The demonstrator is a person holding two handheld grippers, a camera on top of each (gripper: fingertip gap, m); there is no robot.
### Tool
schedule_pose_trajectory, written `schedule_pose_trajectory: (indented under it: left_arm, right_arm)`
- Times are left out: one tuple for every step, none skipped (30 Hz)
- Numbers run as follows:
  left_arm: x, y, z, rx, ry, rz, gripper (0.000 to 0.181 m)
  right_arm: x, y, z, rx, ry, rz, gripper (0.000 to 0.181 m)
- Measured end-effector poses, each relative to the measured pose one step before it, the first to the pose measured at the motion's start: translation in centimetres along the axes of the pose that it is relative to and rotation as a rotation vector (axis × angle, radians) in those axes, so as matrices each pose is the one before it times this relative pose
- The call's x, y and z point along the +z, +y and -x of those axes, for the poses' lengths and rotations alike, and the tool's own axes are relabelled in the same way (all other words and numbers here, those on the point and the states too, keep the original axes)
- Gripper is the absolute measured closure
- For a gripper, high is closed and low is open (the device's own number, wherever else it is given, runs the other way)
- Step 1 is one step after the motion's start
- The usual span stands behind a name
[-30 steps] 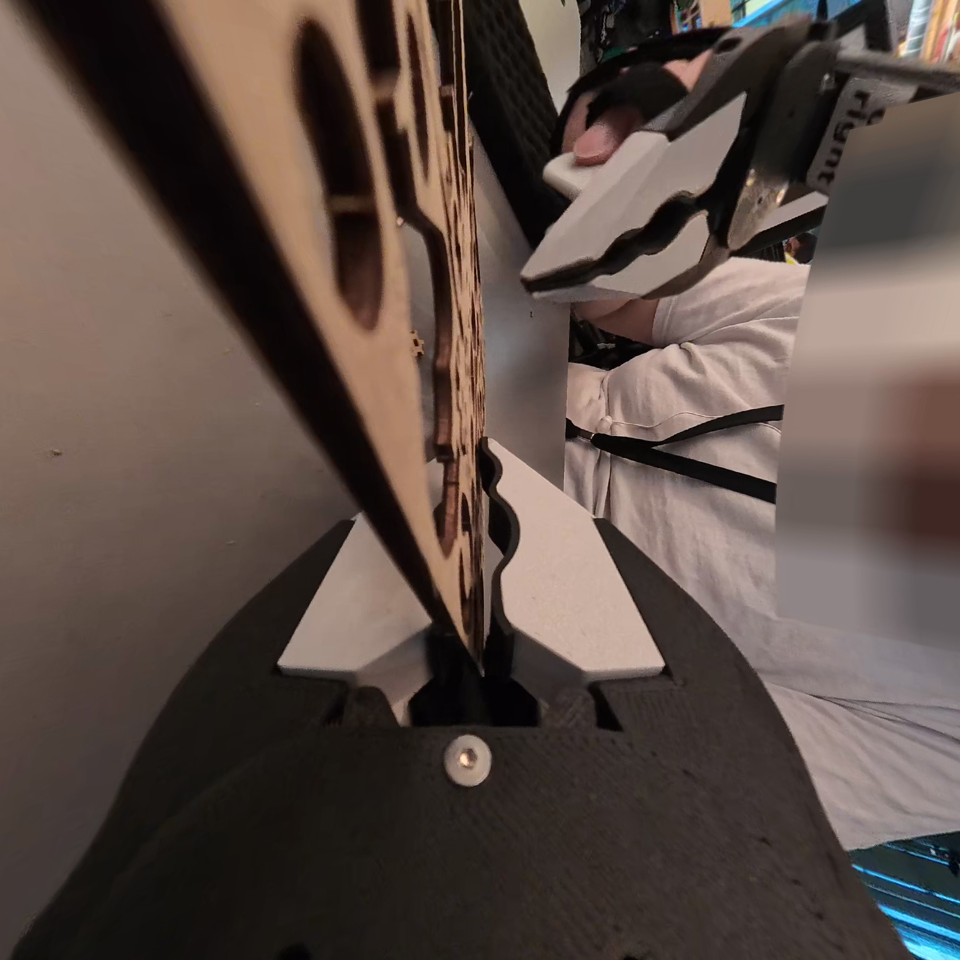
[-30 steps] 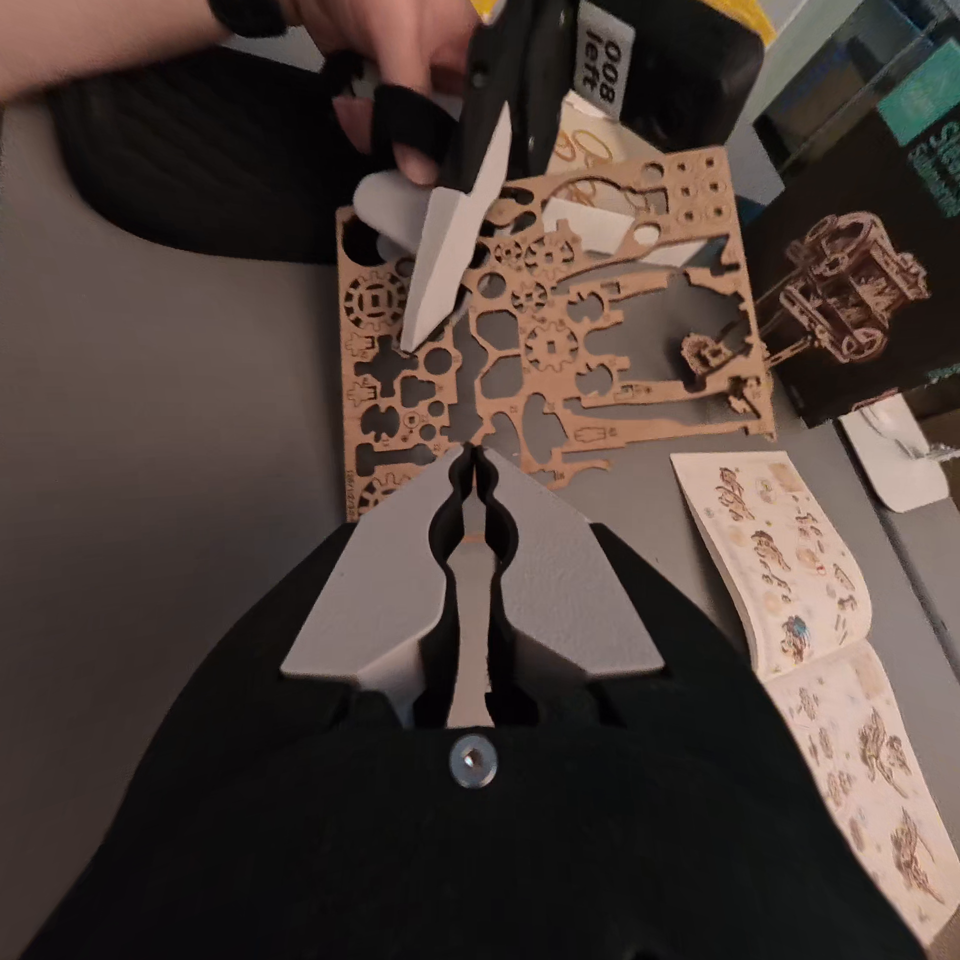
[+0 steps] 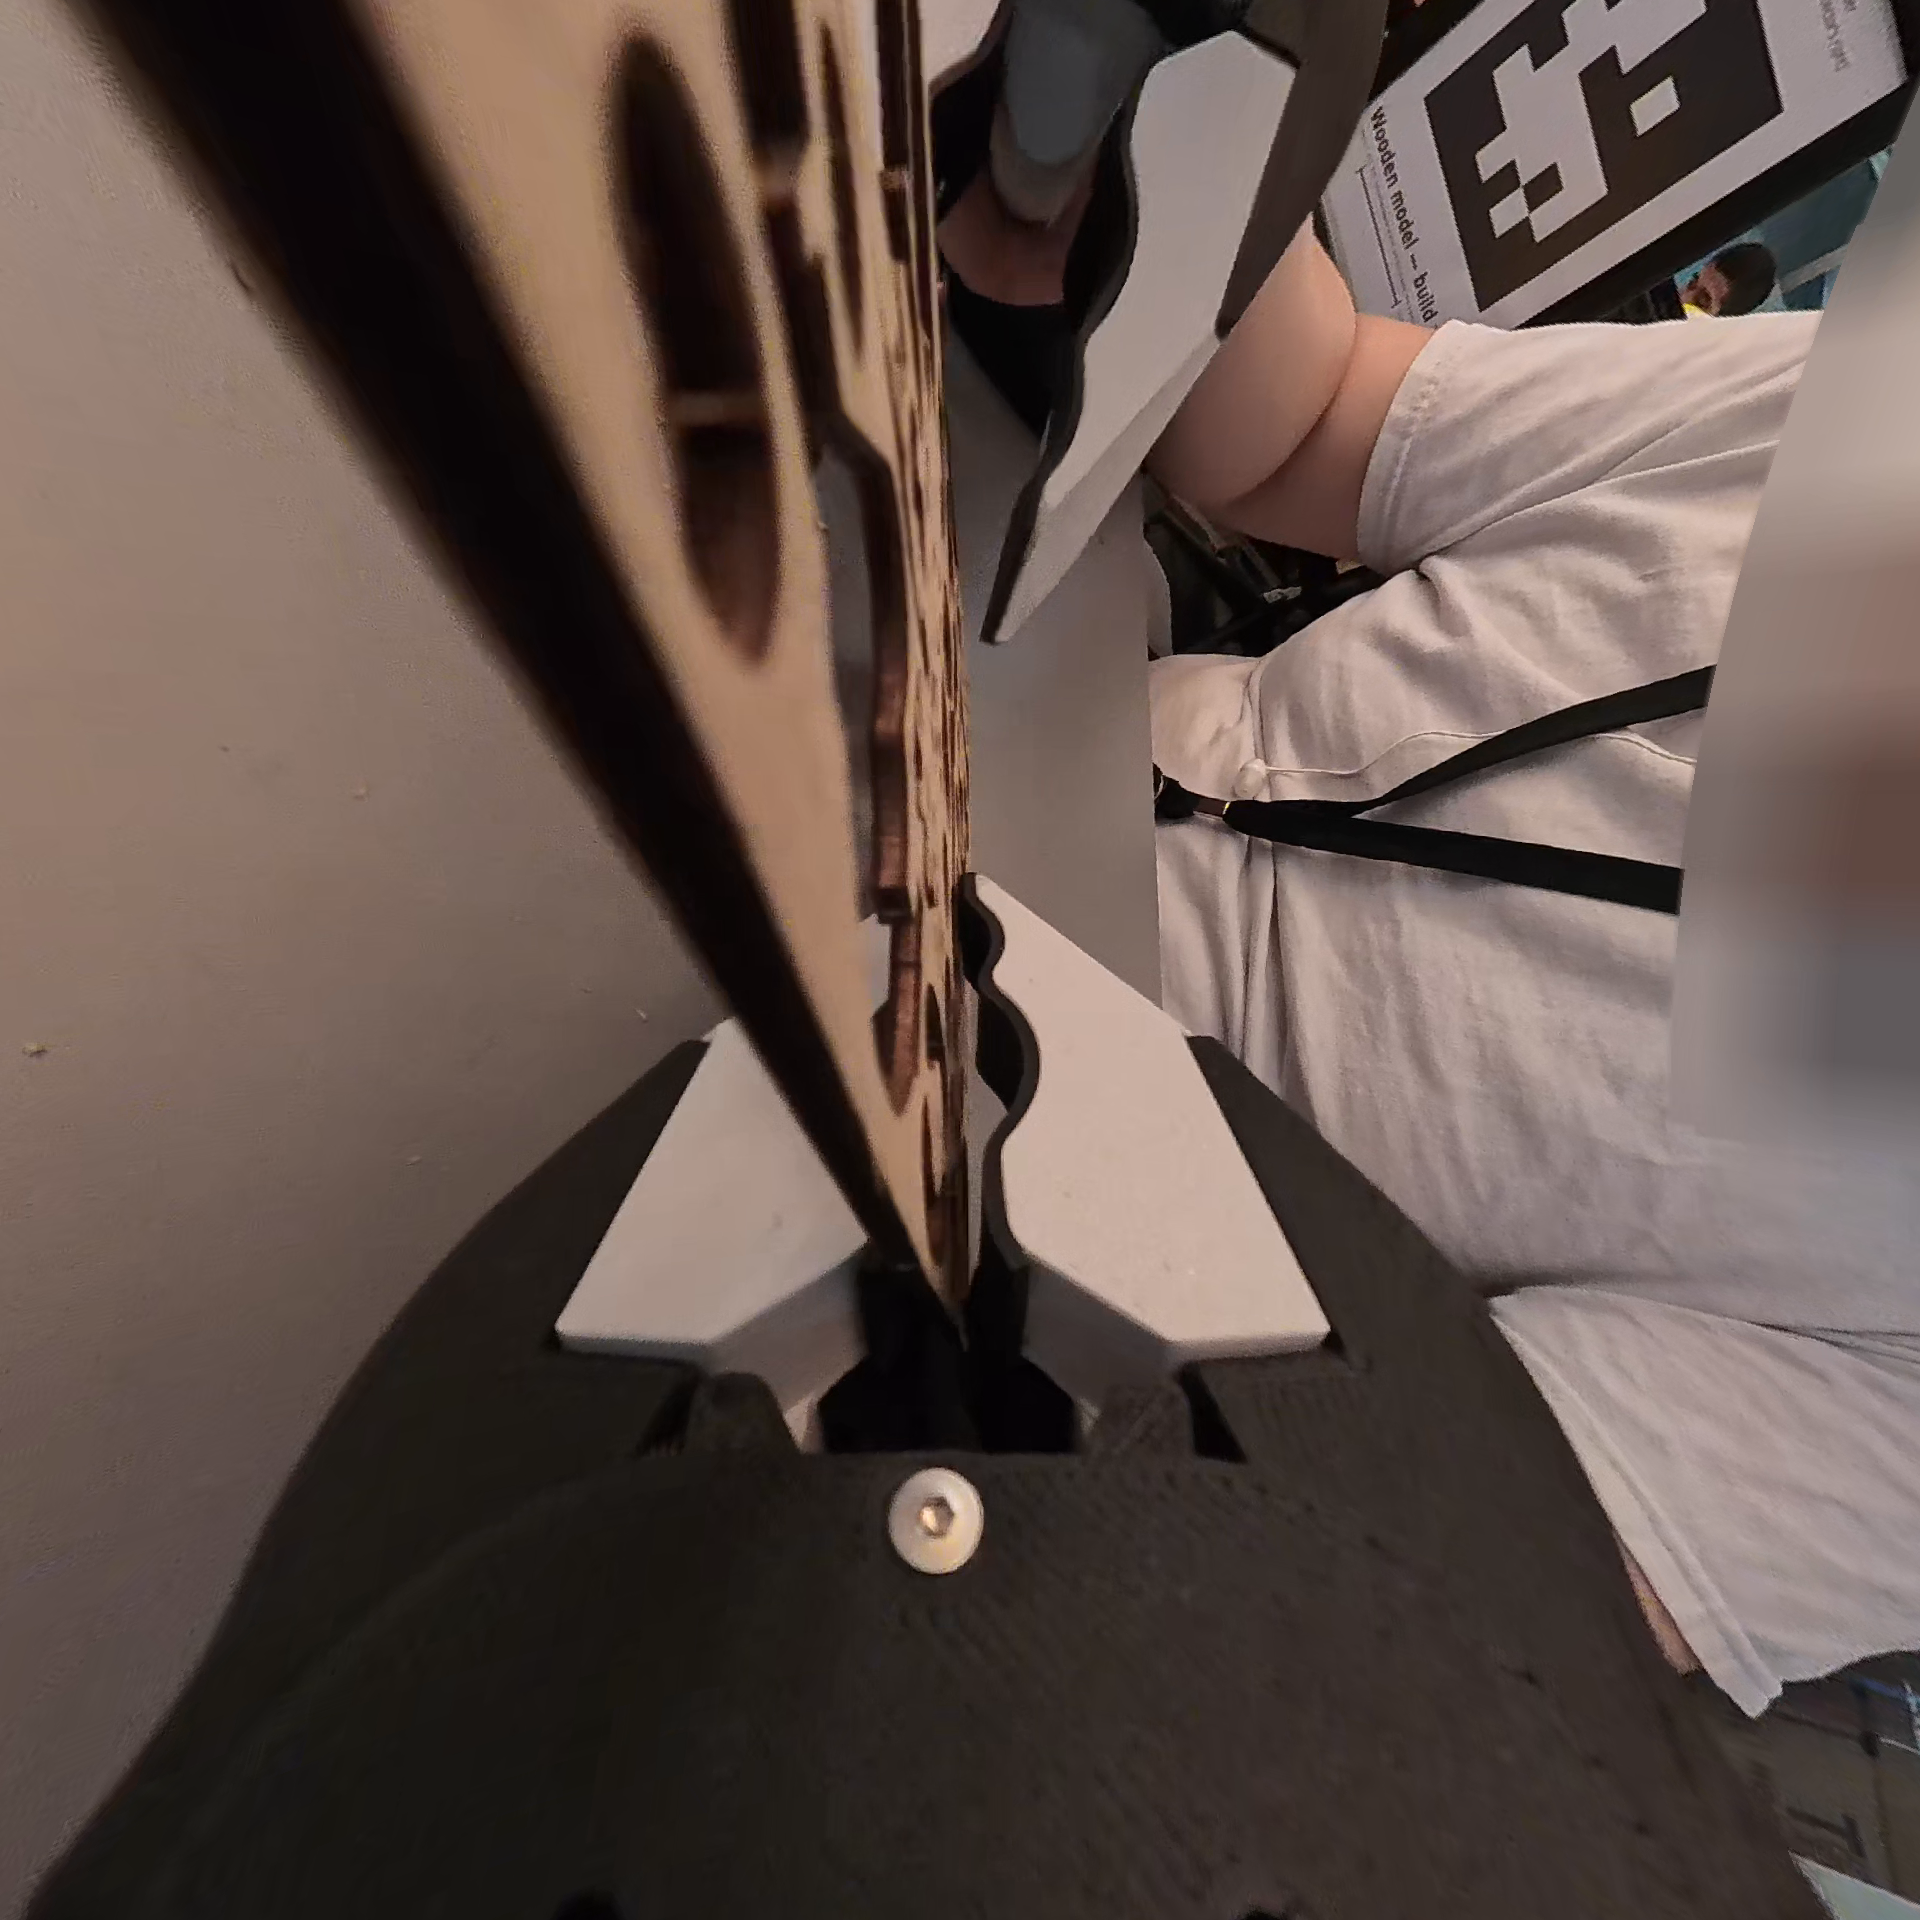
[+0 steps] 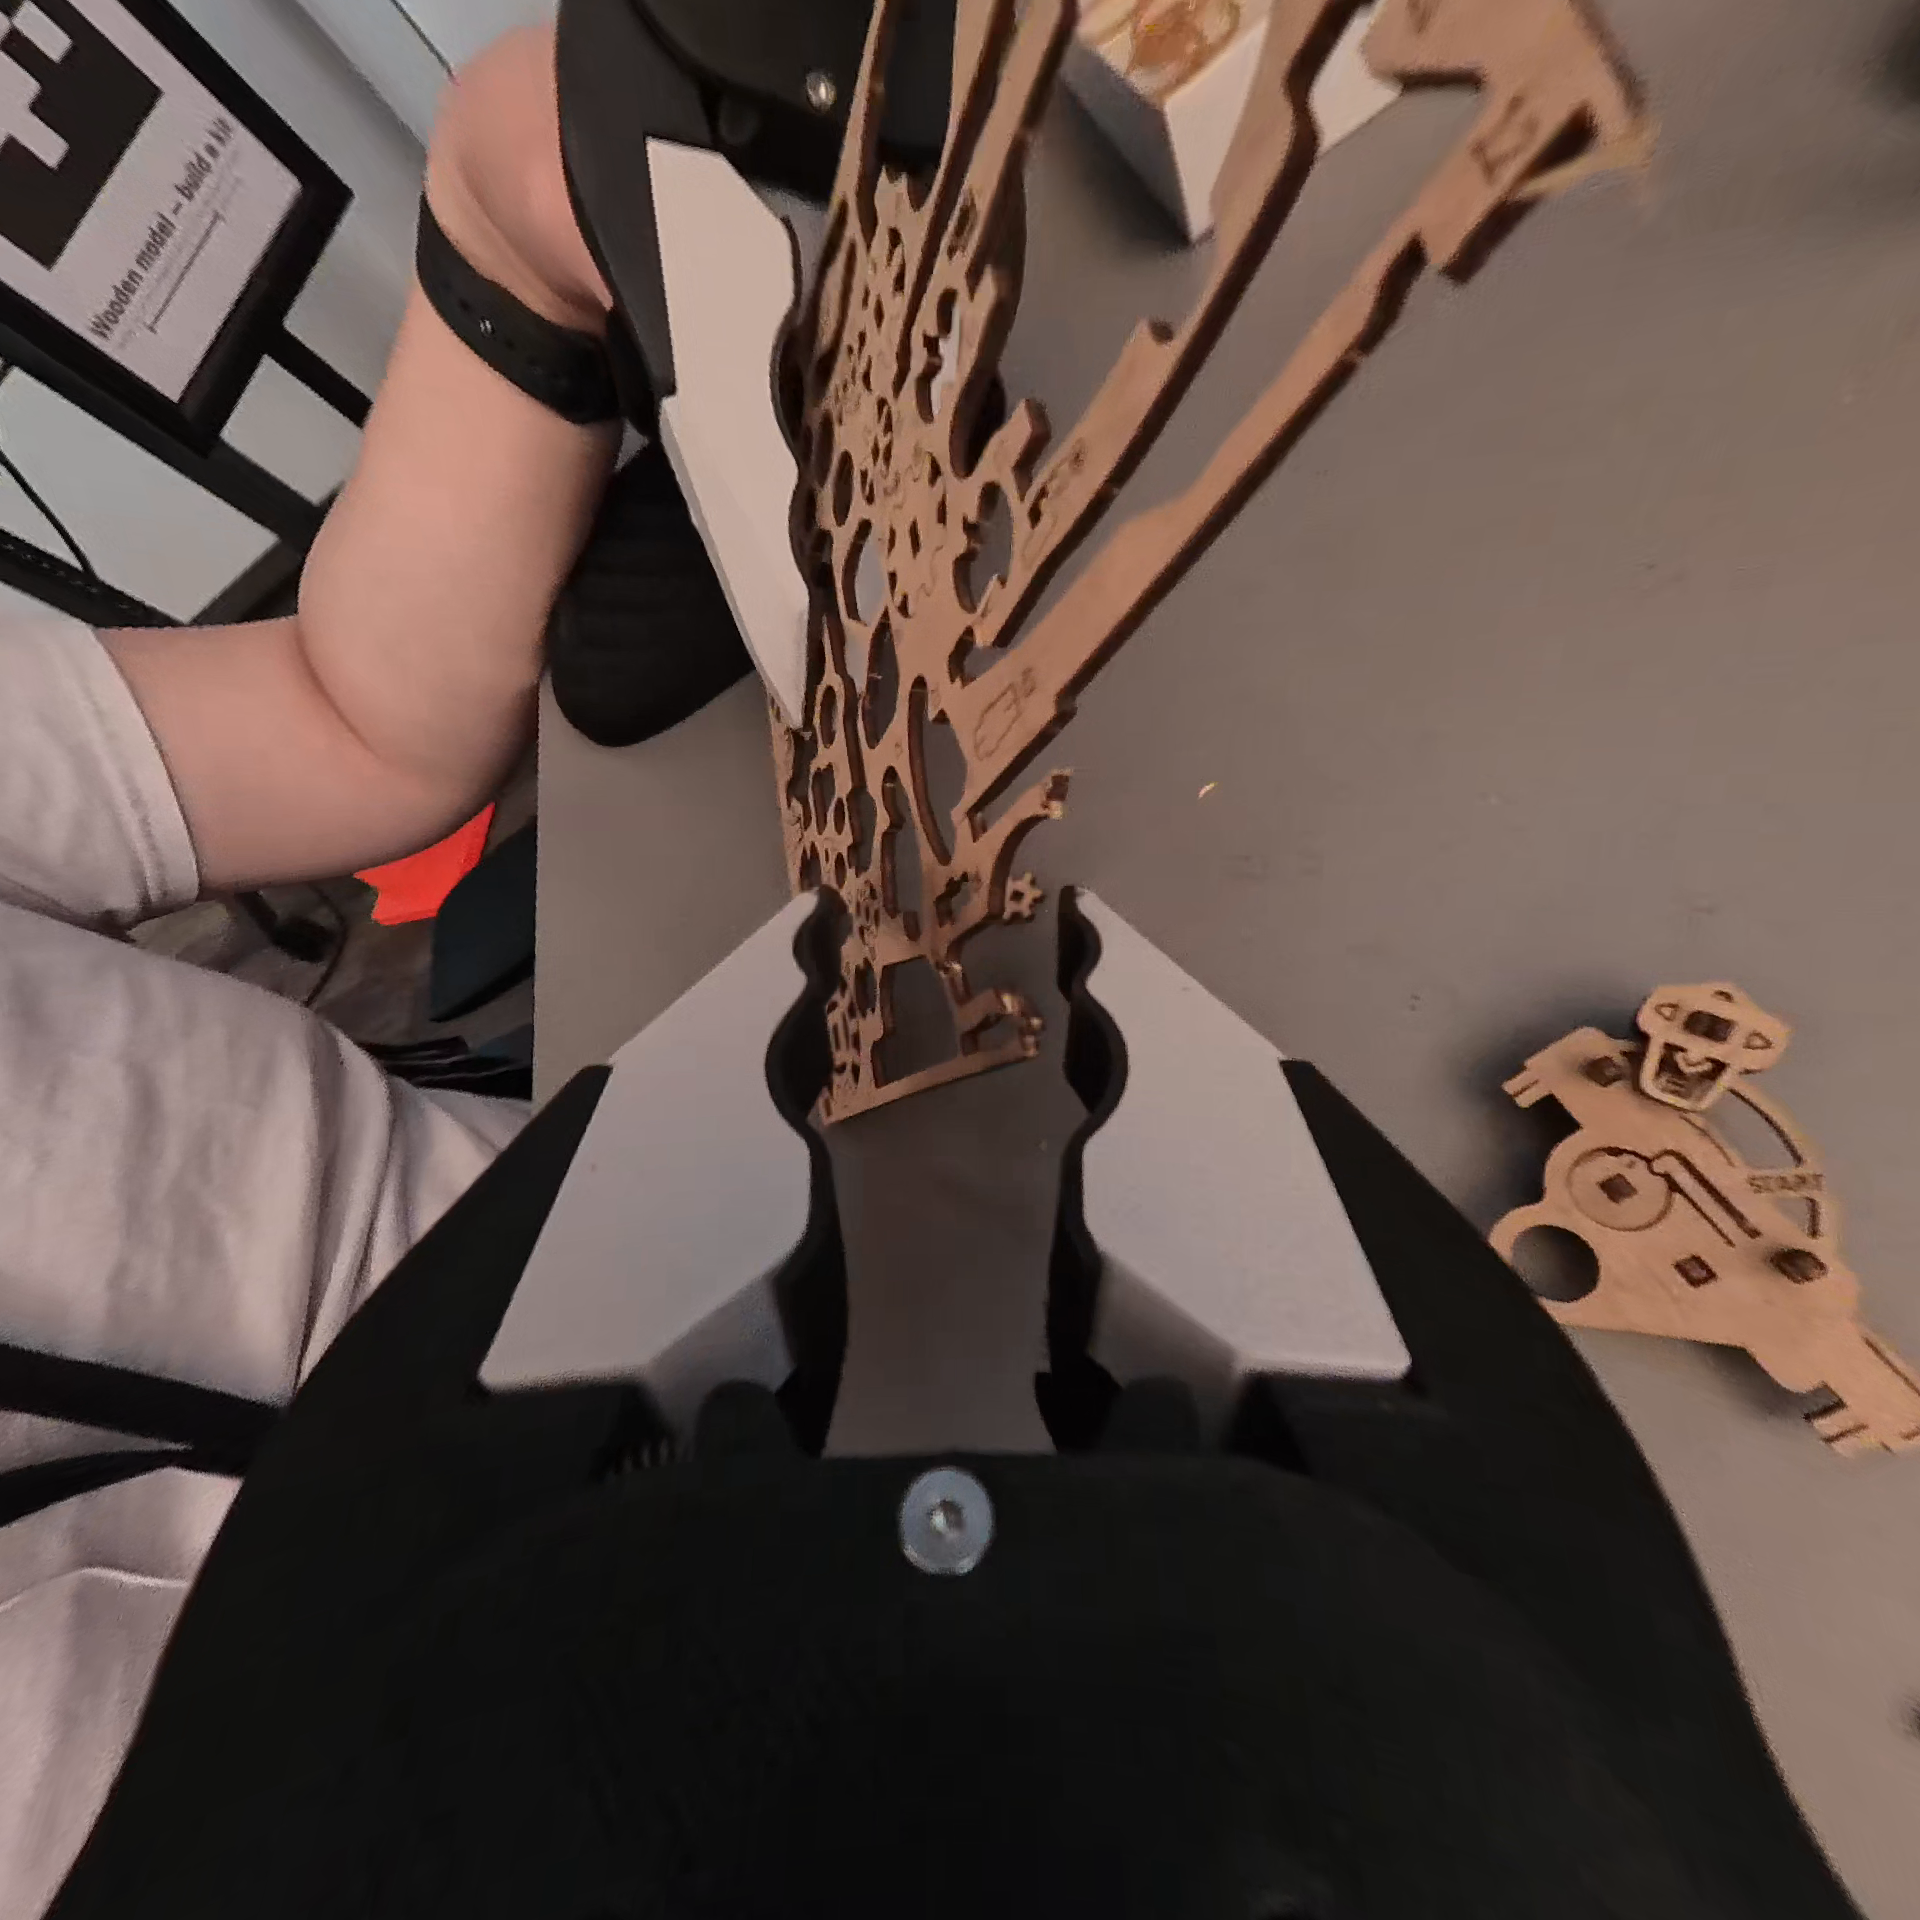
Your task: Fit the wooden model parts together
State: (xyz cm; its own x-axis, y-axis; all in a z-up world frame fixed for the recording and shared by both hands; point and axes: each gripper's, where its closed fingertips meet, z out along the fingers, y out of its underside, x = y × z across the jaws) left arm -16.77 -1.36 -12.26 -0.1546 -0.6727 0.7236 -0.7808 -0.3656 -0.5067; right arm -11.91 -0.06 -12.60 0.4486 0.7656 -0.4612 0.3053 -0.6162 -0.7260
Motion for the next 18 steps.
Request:
schedule_pose_trajectory:
  left_arm:
    - [0.010,-0.020,-0.017,0.0027,-0.0007,0.0004,0.181]
    - [0.020,-0.009,0.005,0.0030,-0.0021,0.0005,0.180]
    - [0.010,0.017,0.047,0.0018,-0.0033,0.0013,0.180]
    - [-0.007,-0.011,-0.053,0.0025,0.0020,0.0001,0.180]
    - [0.000,-0.009,-0.015,0.0068,-0.0021,-0.0002,0.180]
    - [0.005,0.031,-0.047,0.0044,0.0008,0.0001,0.180]
    - [0.018,0.059,-0.095,0.0002,0.0050,0.0026,0.180]
    - [0.049,0.036,-0.025,0.0003,0.0013,0.0013,0.181]
    - [0.019,0.000,0.086,-0.0029,-0.0042,0.0007,0.180]
    - [0.022,-0.005,0.043,-0.0044,0.0002,0.0007,0.180]
    - [0.018,0.018,-0.055,-0.0026,0.0046,-0.0007,0.180]
    - [0.001,0.010,-0.092,0.0033,0.0034,-0.0008,0.180]
    - [0.000,0.006,-0.032,0.0093,-0.0034,-0.0001,0.180]
    - [0.012,0.002,-0.099,0.0077,-0.0007,0.0002,0.180]
    - [0.038,-0.007,-0.082,0.0096,-0.0037,0.0006,0.180]
    - [0.032,-0.001,-0.008,0.0098,-0.0079,0.0010,0.180]
    - [0.021,-0.002,-0.058,0.0048,-0.0024,0.0006,0.179]
    - [0.043,-0.018,0.008,0.0040,-0.0035,0.0009,0.180]
  right_arm:
    - [0.125,0.249,-0.022,-0.0070,-0.0012,0.0201,0.146]
    - [0.073,0.125,0.281,-0.0158,-0.0153,0.0104,0.155]
    - [0.006,-0.103,0.411,0.0000,-0.0221,-0.0025,0.161]
    - [-0.021,-0.023,0.151,0.0026,-0.0086,0.0041,0.163]
    - [0.010,-0.016,0.074,-0.0013,-0.0053,-0.0016,0.164]
    - [0.005,-0.048,0.321,0.0102,-0.0247,-0.0080,0.168]
    - [0.002,0.028,0.431,0.0187,-0.0365,-0.0038,0.173]
    - [0.010,-0.008,0.124,0.0165,-0.0184,-0.0071,0.175]
    - [0.024,0.033,-0.165,0.0072,0.0010,-0.0069,0.174]
    - [0.016,0.013,-0.060,0.0096,-0.0029,-0.0031,0.175]
    - [0.006,0.019,0.022,0.0121,-0.0035,0.0029,0.175]
    - [-0.002,0.014,0.015,0.0026,-0.0027,0.0019,0.176]
    - [0.018,0.031,-0.012,0.0077,-0.0011,0.0040,0.176]
    - [-0.006,0.038,0.006,0.0041,-0.0037,0.0041,0.176]
    - [-0.009,0.063,-0.044,0.0054,-0.0020,0.0052,0.176]
    - [0.007,0.047,-0.080,0.0082,0.0009,0.0029,0.176]
    - [-0.007,0.051,-0.053,0.0029,0.0002,0.0054,0.176]
    - [0.016,0.075,-0.140,0.0004,0.0098,0.0086,0.174]
